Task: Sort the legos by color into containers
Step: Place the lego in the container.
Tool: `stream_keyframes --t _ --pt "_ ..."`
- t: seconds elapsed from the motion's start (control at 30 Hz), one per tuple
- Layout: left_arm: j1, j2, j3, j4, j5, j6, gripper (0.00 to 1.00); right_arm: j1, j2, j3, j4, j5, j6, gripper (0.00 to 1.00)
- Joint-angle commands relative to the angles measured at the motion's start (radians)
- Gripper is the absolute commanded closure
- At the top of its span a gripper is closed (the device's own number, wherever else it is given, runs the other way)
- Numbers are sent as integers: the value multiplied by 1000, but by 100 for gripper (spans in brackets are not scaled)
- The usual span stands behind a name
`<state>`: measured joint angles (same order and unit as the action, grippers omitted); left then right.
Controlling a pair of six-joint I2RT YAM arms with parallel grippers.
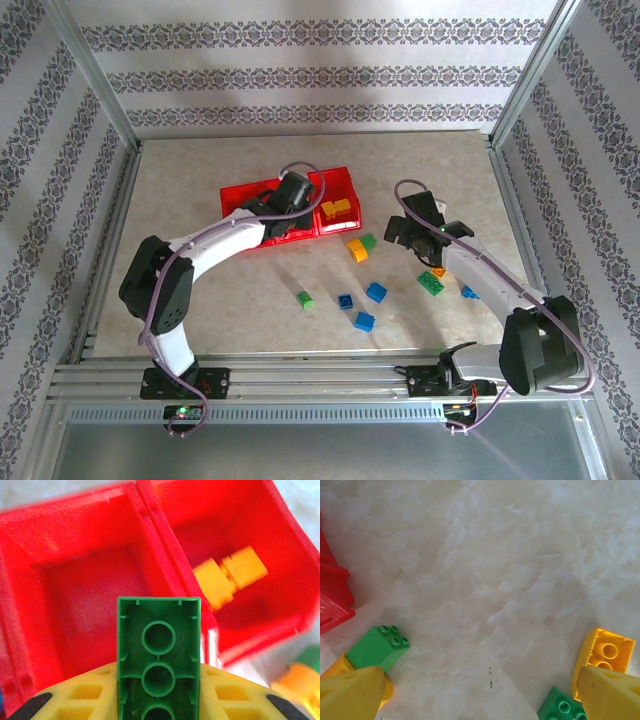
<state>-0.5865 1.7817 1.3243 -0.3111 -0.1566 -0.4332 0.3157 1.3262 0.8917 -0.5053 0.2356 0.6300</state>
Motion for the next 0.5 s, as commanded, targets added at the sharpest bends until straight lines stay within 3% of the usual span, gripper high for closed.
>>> stream_keyframes --t 0.0,0.47 --pt "31 52 71 -66 -38 12 86 -9 31 19 19 -27 -1 2" --pt "98 167 156 -92 -47 44 85 -9 134 33 50 -79 -9 3"
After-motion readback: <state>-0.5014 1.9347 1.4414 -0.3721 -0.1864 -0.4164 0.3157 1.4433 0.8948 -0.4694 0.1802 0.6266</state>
